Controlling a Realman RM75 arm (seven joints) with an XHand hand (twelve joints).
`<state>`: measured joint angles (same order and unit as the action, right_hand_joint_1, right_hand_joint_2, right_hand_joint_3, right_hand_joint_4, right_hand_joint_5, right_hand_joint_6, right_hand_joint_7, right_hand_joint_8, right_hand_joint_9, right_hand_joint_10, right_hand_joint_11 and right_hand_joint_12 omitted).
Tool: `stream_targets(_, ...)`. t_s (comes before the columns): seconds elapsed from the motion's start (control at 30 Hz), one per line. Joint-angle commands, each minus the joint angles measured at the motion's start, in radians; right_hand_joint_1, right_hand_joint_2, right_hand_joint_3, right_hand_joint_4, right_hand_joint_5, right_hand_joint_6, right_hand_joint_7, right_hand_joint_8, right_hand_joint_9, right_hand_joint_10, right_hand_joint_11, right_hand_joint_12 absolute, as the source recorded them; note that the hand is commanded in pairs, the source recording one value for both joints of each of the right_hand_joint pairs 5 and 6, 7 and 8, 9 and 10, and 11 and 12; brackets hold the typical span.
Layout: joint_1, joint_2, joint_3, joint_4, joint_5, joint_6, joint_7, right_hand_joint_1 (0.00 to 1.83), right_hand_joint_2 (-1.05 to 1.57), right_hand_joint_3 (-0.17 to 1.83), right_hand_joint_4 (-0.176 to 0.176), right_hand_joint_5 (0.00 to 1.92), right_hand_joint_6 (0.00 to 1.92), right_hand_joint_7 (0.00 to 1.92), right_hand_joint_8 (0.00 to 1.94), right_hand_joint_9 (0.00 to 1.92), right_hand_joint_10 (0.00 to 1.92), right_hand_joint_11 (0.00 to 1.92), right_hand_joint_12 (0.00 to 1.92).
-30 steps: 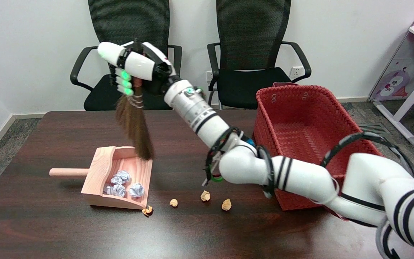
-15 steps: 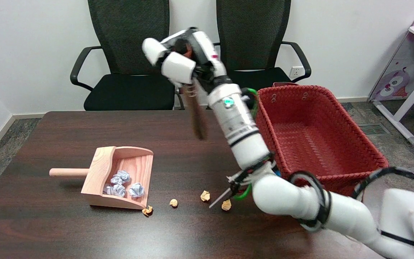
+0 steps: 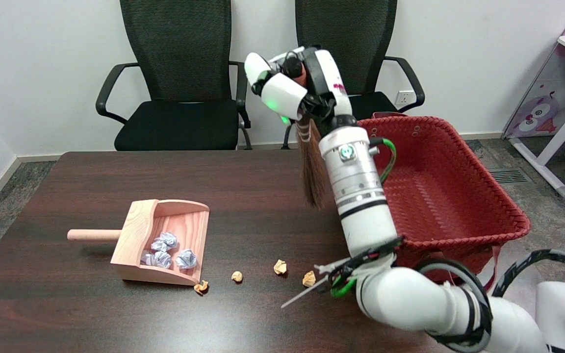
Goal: Sweep the paper ball into the dustpan.
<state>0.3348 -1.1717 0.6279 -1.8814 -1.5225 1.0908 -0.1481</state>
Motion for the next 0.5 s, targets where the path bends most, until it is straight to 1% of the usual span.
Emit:
stream_targets(0.03,-0.177,-0.114,-0.125,-0.104,0.034,0.232,-0.192,1.09,1.57,1.48,0.045,1.92,1.92,1.92,1.92,1.92,1.92,1.92,1.92)
stream_targets(0.1,-0.206,-0.124,-0.132,-0.101,0.003,0.238,-0.194,1.08,1.57,1.62,0.043,1.92,1.92,1.92,1.92,1.92,1.92,1.92,1.92)
stream_targets(0.2,-0.245,-0.132,-0.135,-0.095,-0.016,0.256,-0.194,1.07,1.57,1.7,0.043,1.92,1.92,1.92,1.92,1.92,1.92,1.92,1.92)
stream_targets(0.3,-0.293,-0.132,-0.135,-0.082,-0.036,0.291,-0.194,1.07,1.57,1.7,0.044,1.92,1.92,1.92,1.92,1.92,1.92,1.92,1.92)
stream_targets(0.5,-0.385,-0.116,-0.163,-0.073,-0.135,0.398,-0.194,1.09,1.57,1.67,0.046,1.92,1.92,1.92,1.92,1.92,1.92,1.92,1.92)
